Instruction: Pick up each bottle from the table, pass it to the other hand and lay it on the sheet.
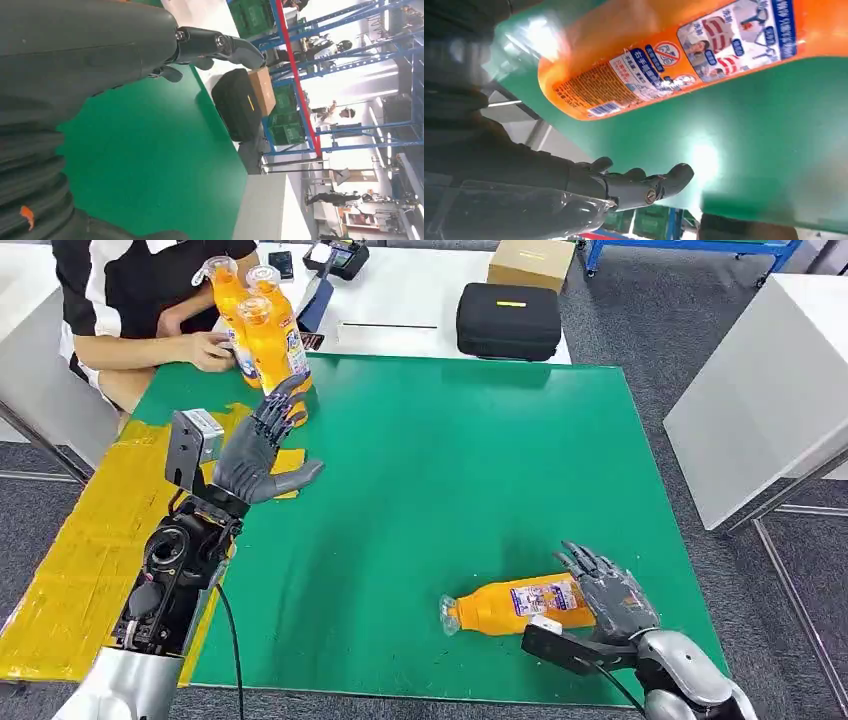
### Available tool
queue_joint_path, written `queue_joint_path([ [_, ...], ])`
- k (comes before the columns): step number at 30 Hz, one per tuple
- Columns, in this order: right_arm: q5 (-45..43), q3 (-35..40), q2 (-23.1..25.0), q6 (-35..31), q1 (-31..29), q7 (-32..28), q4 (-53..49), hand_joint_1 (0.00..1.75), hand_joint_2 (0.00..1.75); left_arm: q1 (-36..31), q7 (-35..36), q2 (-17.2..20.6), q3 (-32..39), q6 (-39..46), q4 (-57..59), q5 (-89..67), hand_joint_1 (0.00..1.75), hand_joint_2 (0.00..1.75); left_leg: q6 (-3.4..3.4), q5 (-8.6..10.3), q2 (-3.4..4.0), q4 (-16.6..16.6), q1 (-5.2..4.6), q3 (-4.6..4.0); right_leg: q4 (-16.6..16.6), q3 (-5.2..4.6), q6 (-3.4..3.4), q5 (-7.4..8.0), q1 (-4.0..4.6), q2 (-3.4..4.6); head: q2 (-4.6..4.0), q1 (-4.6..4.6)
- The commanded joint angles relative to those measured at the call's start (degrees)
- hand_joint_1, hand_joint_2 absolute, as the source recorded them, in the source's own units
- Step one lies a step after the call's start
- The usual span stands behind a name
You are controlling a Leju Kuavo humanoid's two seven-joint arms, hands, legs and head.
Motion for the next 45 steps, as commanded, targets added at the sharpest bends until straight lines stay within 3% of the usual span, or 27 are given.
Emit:
queue_joint_path([
  [1, -0.4, -0.4, 3.2, 1.4, -3.9, 0.1, 10.1, 0.0, 1.75, -3.5, -0.1, 1.0, -1.6, 0.1, 7.0, 0.0, 0.0, 1.75, 0.01, -0.12, 0.01, 0.0, 0.05, 0.36, -0.1, 0.35, -0.31, -0.07, 0.08, 0.09, 0.0, 0.0],
  [24, -0.5, 2.6, 4.7, 1.3, -7.2, -0.7, 20.5, 0.02, 1.75, -3.4, 0.3, 0.5, -2.6, 1.0, 9.1, 0.3, 0.0, 1.75, 0.01, -0.14, -0.03, 0.0, 0.07, 0.4, -0.1, 0.39, -0.33, -0.11, 0.1, 0.04, 0.0, 0.0],
  [25, -0.7, 3.2, 4.9, 0.6, -7.5, -1.1, 21.2, 0.16, 1.75, -3.2, 0.3, 0.5, -2.7, 1.2, 9.1, 0.4, 0.0, 1.75, 0.0, -0.11, -0.01, 0.0, 0.07, 0.31, -0.1, 0.31, -0.27, -0.08, 0.09, 0.04, 0.0, 0.0],
  [26, -0.7, 3.4, 5.0, 0.3, -7.6, -1.1, 21.4, 0.45, 1.75, -3.1, 0.3, 0.5, -2.7, 1.2, 9.1, 0.4, 0.0, 1.75, 0.02, -0.25, -0.01, 0.0, 0.07, 0.59, 0.0, 0.58, -0.46, -0.21, 0.12, 0.08, 0.0, 0.0],
  [27, -0.8, 3.7, 5.2, -0.4, -7.9, -1.1, 21.8, 1.06, 1.75, -3.0, 0.3, 0.5, -2.8, 1.3, 9.2, 0.4, 0.0, 1.75, 0.01, -0.13, 0.01, 0.0, 0.06, 0.38, -0.1, 0.37, -0.29, -0.09, 0.09, 0.07, 0.0, 0.0],
  [28, -0.9, 3.9, 5.4, -1.0, -8.2, -1.0, 22.2, 1.4, 1.75, -3.0, 0.2, 0.4, -3.0, 1.3, 9.5, 0.4, 0.0, 1.75, 0.01, -0.21, 0.03, 0.0, 0.07, 0.54, -0.1, 0.52, -0.4, -0.15, 0.11, 0.12, 0.0, 0.0],
  [29, -0.9, 4.1, 5.5, -1.6, -8.6, -1.0, 22.6, 1.43, 1.75, -3.1, 0.1, 0.4, -3.1, 1.3, 9.7, 0.4, 0.0, 1.75, 0.01, -0.15, 0.02, 0.0, 0.07, 0.45, -0.1, 0.42, -0.33, -0.1, 0.1, 0.1, 0.0, 0.0],
  [30, -0.9, 4.2, 5.5, -2.0, -8.7, -1.1, 22.8, 1.61, 1.75, -3.2, 0.0, 0.4, -3.1, 1.4, 9.9, 0.4, 0.0, 1.75, 0.0, -0.08, 0.02, 0.0, 0.07, 0.3, -0.1, 0.28, -0.24, -0.04, 0.09, 0.07, 0.0, 0.0],
  [31, -1.1, 4.3, 5.6, -2.5, -9.0, -1.3, 23.1, 1.68, 1.75, -3.3, -0.2, 0.4, -3.2, 1.4, 10.1, 0.5, 0.0, 1.75, 0.01, -0.16, 0.0, 0.0, 0.09, 0.48, -0.1, 0.47, -0.37, -0.11, 0.12, 0.09, 0.0, 0.0],
  [39, -1.6, 4.1, 5.8, -4.6, -9.6, -2.3, 23.4, 1.73, 1.75, -3.5, -0.2, 0.5, -3.1, 1.4, 10.1, 0.7, 0.0, 1.75, 0.01, -0.15, -0.03, 0.0, 0.08, 0.47, -0.1, 0.43, -0.37, -0.1, 0.12, 0.06, 0.0, 0.0],
  [45, -5.9, 0.4, 10.4, -8.9, -13.3, -3.2, 23.1, 1.75, 1.75, -2.5, 0.7, 1.4, -2.8, 1.8, 7.1, 0.6, 0.0, 1.75, -0.01, -0.15, 0.17, 0.0, 0.07, 0.44, 0.0, 0.32, -0.35, -0.04, 0.11, 0.26, 0.0, 0.0],
])
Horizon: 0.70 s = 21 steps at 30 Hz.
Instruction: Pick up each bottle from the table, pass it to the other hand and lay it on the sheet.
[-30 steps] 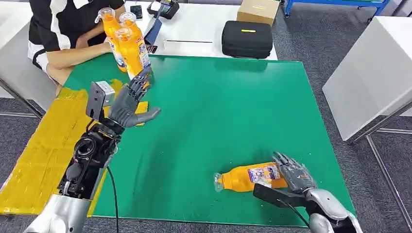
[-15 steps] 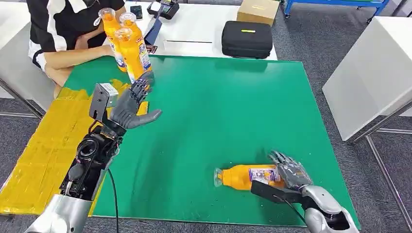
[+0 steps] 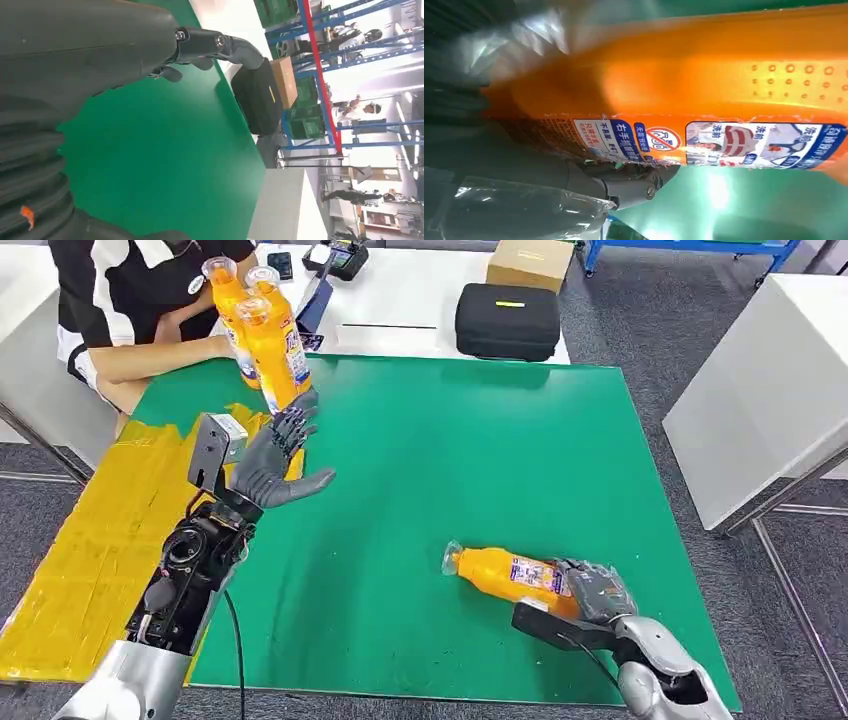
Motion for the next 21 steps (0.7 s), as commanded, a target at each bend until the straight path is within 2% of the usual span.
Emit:
queue_joint_path([
  [1, -7.5, -3.9, 8.2, -4.0, -5.8, -1.6, 4.2, 1.75, 1.75, -1.1, 1.1, 1.8, -0.7, 0.6, 0.5, 0.0, 0.0, 1.75, 0.0, -0.22, 0.17, 0.0, 0.05, 0.42, 0.0, 0.33, -0.41, -0.12, 0.09, 0.26, 0.0, 0.0],
  [4, -14.6, -7.4, 11.3, -5.7, -8.2, -0.5, 3.6, 1.75, 1.75, -0.8, 1.7, 2.0, -0.7, 0.1, -0.3, 0.3, 0.0, 1.75, -0.02, -0.12, 0.23, 0.0, 0.02, 0.21, 0.0, 0.13, -0.28, -0.03, 0.05, 0.29, 0.0, -0.02],
  [7, -21.3, -10.7, 14.0, -8.4, -10.3, -0.9, 3.3, 1.75, 1.75, -1.1, 2.9, 1.8, -0.9, -2.8, -0.5, 2.6, 0.0, 1.75, 0.0, -0.2, 0.24, 0.0, 0.02, 0.36, 0.1, 0.26, -0.4, -0.11, 0.06, 0.32, 0.0, 0.0],
  [8, -22.2, -10.5, 14.0, -8.8, -10.6, -0.8, 3.2, 1.75, 1.75, -1.2, 3.4, 1.8, -1.2, -4.0, -1.0, 3.5, 0.0, 1.75, 0.0, -0.07, 0.17, 0.0, 0.01, 0.15, 0.0, 0.1, -0.25, -0.03, 0.03, 0.21, 0.0, 0.02],
  [10, -25.7, -11.0, 14.5, -9.8, -10.7, -1.4, 2.7, 1.75, 1.75, -1.5, 4.3, 1.8, -1.9, -4.9, -2.3, 4.9, 0.0, 1.75, 0.02, -0.22, 0.2, 0.1, 0.02, 0.37, 0.1, 0.3, -0.44, -0.16, 0.05, 0.28, 0.0, 0.0],
  [12, -27.8, -11.1, 14.9, -11.2, -10.7, -2.0, 2.5, 1.75, 1.75, -1.7, 5.4, 1.9, -2.5, -6.6, -4.0, 7.0, 0.0, 1.75, 0.0, -0.04, 0.05, 0.0, 0.03, 0.06, 0.0, 0.07, -0.22, -0.04, 0.04, 0.08, 0.0, 0.0],
  [17, -32.2, -11.0, 15.4, -12.0, -11.4, -4.3, 3.4, 1.75, 1.75, -2.3, 7.6, 2.5, -4.2, -8.6, -5.2, 10.7, 0.0, 1.75, 0.0, -0.17, 0.09, 0.1, 0.02, 0.26, 0.1, 0.25, -0.37, -0.16, 0.05, 0.15, 0.0, 0.0],
  [21, -35.7, -8.8, 15.8, -10.0, -12.3, -5.7, 4.9, 1.75, 1.75, -2.9, 8.3, 2.6, -7.7, -7.2, -6.4, 9.9, 0.0, 1.75, -0.01, -0.1, 0.06, 0.1, 0.05, 0.16, 0.1, 0.17, -0.31, -0.09, 0.07, 0.11, 0.0, 0.0],
])
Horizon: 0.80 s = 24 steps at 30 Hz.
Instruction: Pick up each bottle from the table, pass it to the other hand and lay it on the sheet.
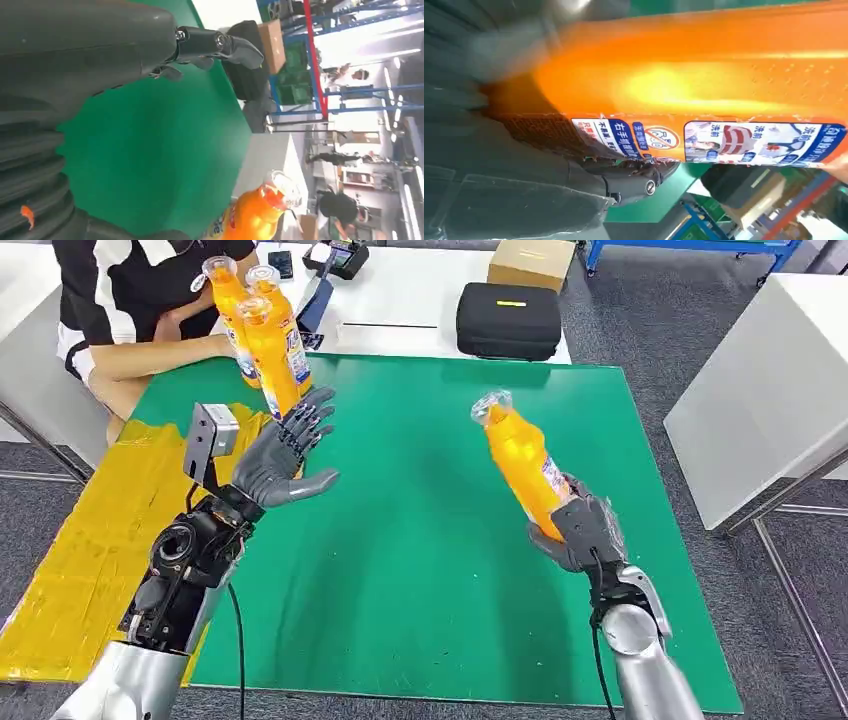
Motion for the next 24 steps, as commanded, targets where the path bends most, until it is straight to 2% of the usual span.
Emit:
queue_joint_path([
  [1, -5.1, 0.8, 3.7, 1.6, -4.1, -2.5, 4.3, 1.75, 1.75, -2.7, 1.7, 2.1, -6.8, 1.0, -1.7, 0.7, 0.0, 1.75, 0.01, -0.23, 0.08, 0.1, 0.06, 0.37, 0.1, 0.31, -0.42, -0.16, 0.09, 0.17, 0.0, 0.0],
  [6, -7.8, 4.2, 4.3, 3.6, -5.9, -3.8, 7.1, 1.75, 1.75, -2.2, 2.1, 2.4, -9.4, 0.1, -2.5, 4.1, 0.0, 1.75, 0.0, -0.11, 0.13, 0.0, 0.05, 0.19, 0.0, 0.14, -0.24, -0.03, 0.06, 0.18, 0.0, 0.0],
  [12, -8.2, 8.6, 5.8, 4.2, -10.1, -3.8, 12.9, 1.75, 1.75, -4.8, 3.8, 1.0, -11.7, 1.7, 0.0, 6.5, 0.0, 1.75, 0.01, -0.22, 0.16, 0.1, 0.07, 0.35, 0.1, 0.28, -0.4, -0.12, 0.1, 0.26, 0.0, 0.0],
  [14, -8.6, 9.5, 5.9, 4.4, -10.5, -4.2, 13.9, 1.75, 1.75, -5.0, 3.8, 1.0, -12.2, 1.9, 0.2, 6.8, 0.0, 1.75, 0.0, -0.07, 0.1, 0.0, 0.06, 0.16, 0.0, 0.11, -0.22, -0.02, 0.08, 0.14, 0.0, 0.02],
  [22, -10.0, 13.8, 5.7, 4.5, -11.6, -5.1, 16.1, 1.75, 1.75, -5.0, 3.7, 1.3, -14.2, 2.0, 1.4, 8.3, 0.0, 1.75, 0.02, -0.27, 0.1, 0.1, 0.04, 0.51, 0.1, 0.44, -0.44, -0.2, 0.07, 0.21, 0.0, 0.0],
  [24, -10.3, 14.9, 6.2, 4.2, -12.2, -5.1, 16.3, 1.75, 1.75, -5.3, 3.7, 1.1, -14.9, 2.0, 2.2, 8.9, 0.0, 1.75, 0.0, -0.09, 0.08, 0.0, 0.03, 0.2, 0.0, 0.16, -0.23, -0.05, 0.04, 0.13, 0.0, 0.0],
])
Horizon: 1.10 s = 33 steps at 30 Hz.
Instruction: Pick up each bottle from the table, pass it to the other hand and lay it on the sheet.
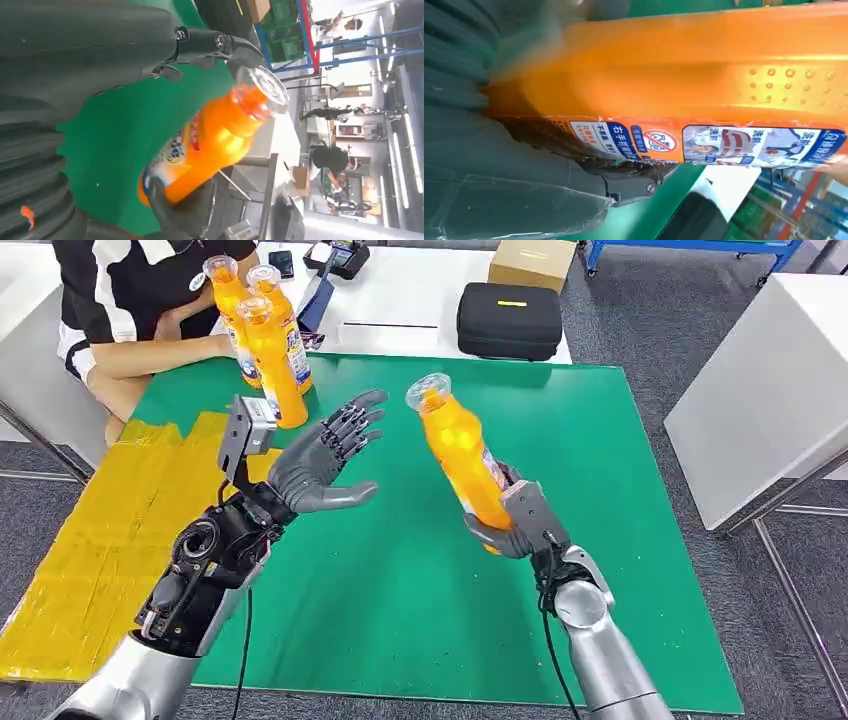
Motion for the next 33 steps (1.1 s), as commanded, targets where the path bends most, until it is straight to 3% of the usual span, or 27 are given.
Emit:
queue_joint_path([
  [1, -1.4, 6.2, 1.7, -0.2, -5.3, -0.8, 7.6, 1.75, 1.75, -3.5, 0.3, 0.7, -4.5, -0.1, 6.3, 1.8, 0.0, 1.75, 0.02, -0.17, 0.11, 0.0, 0.02, 0.35, 0.0, 0.28, -0.32, -0.1, 0.05, 0.19, 0.0, 0.0],
  [13, -3.2, 10.4, 2.7, -1.0, -9.6, -0.7, 9.5, 1.75, 1.75, -6.4, 1.6, -1.3, -6.2, 2.2, 12.2, 6.0, 0.0, 1.75, 0.03, -0.19, 0.09, 0.1, 0.0, 0.35, 0.1, 0.29, -0.34, -0.13, 0.03, 0.18, 0.0, 0.02],
  [33, -4.1, 11.5, 3.2, -1.6, -10.8, -1.0, 11.2, 1.75, 1.75, -5.8, 1.2, -0.7, -4.7, 3.7, 14.8, 7.5, 0.0, 1.75, 0.02, -0.19, 0.1, 0.0, 0.01, 0.4, 0.1, 0.3, -0.37, -0.14, 0.04, 0.19, 0.0, 0.0],
])
